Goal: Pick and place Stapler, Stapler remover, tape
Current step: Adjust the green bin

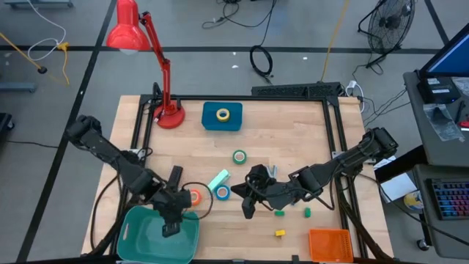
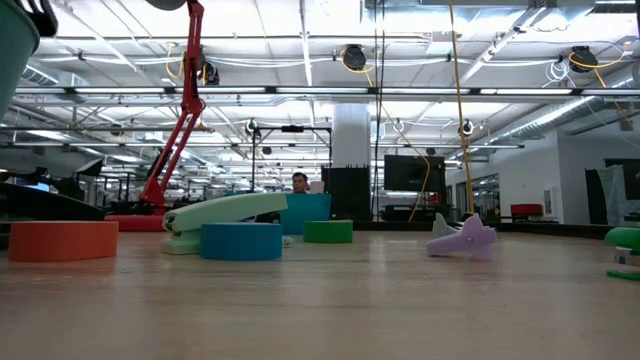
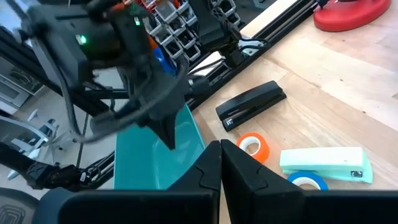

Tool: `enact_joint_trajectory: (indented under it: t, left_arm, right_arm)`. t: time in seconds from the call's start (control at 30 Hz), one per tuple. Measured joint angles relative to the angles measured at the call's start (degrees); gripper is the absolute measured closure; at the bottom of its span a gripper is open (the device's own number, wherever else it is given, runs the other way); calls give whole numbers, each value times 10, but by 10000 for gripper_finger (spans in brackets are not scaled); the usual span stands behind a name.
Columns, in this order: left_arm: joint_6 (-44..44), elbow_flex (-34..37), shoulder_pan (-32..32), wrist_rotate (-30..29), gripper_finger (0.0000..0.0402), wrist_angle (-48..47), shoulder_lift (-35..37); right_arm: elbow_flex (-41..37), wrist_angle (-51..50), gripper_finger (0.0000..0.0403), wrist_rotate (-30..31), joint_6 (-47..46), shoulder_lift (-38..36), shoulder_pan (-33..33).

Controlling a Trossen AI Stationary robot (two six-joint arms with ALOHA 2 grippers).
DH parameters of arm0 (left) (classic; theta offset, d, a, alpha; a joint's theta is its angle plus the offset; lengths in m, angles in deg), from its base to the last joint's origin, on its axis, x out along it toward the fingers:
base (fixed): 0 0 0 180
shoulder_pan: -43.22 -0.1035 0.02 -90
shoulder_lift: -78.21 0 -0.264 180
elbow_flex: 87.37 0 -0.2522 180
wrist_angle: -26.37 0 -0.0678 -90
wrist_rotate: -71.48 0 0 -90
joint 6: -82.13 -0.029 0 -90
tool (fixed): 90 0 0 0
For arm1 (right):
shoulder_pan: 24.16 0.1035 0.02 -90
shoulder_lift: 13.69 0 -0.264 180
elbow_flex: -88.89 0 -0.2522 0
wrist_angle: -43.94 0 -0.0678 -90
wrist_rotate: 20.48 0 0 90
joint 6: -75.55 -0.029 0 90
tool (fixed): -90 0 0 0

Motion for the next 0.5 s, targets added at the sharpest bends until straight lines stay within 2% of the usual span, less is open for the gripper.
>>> enact_joint_trajectory:
  t: [0.27,0.5]
  left_arm:
    - [-48,0,-20,0,401,33,-57]
    - [-77,0,-40,-32,401,19,-71]
  right_arm:
    - [0,-1,403,0,1,0,-9]
    - [0,-1,403,0,-1,0,-9]
